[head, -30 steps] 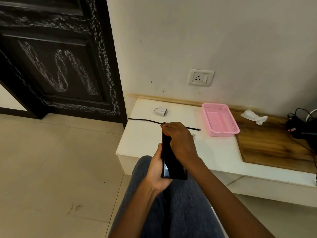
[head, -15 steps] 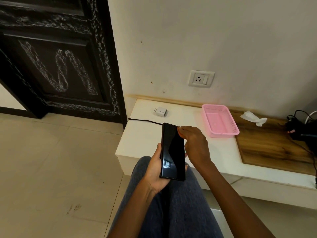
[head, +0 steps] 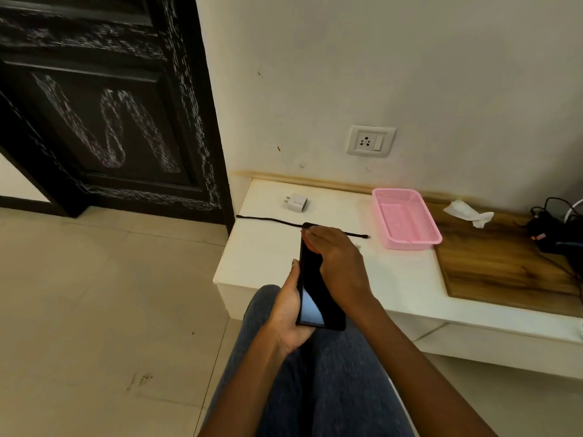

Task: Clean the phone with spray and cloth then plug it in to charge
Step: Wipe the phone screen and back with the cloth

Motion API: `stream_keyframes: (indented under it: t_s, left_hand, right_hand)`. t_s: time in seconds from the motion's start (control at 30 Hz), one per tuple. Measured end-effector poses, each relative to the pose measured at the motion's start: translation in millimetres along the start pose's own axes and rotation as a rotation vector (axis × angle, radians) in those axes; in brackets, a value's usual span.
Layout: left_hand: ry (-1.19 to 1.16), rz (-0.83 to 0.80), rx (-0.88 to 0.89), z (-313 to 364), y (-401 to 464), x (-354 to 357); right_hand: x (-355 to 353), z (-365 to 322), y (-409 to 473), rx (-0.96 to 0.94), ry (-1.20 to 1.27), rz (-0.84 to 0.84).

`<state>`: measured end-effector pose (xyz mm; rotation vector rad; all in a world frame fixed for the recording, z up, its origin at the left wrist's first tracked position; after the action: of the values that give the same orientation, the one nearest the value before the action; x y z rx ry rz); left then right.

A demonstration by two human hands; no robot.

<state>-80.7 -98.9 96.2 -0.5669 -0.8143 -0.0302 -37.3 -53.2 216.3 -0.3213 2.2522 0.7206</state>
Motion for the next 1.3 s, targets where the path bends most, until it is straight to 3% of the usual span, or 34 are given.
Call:
stream_keyframes:
  t_s: [0.23,0.47,0.73,0.97,1.03,1.13,1.3]
  left_hand:
    - [-0.033,-0.023,0.054,8,-4,0]
    - [-0.048,0.016,0.041,10,-5,-9]
    - [-0.080,0.072,0.036,8,0,-19]
    - [-0.058,0.114,0.039,12,-1,-24]
    - [-0.055,0.105,0.037,13,-1,-24]
    - [-0.060,0.064,0.045,14,-3,-21]
    - [-0.128,0.032,0.061,16,-6,-12]
  right_hand:
    - [-16,40,-16,0.152,-0.015,0.029]
    - [5,0,-57,-0.029,-0.045,0.046]
    - [17,-34,-94,-0.101,-0.088,0.012]
    - [23,-54,-102,-0.146,0.014,0.008]
    - [18,-51,-99,-0.088,0.173,0.011]
    - [5,-36,-86,0.146,0.491,0.038]
    - [-11,-14,-64,0.432,0.799,0.090]
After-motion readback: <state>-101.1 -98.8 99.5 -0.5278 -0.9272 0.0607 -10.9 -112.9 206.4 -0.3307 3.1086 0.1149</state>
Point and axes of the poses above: each hand's wrist, its own y-axis towards the middle knuckle, its own x-axis out of the palm, z = x × y, the point moved 7 cm from there along y, towards the middle knuckle, and after that the axes turned 10 degrees about y, right-handed, at the moved point
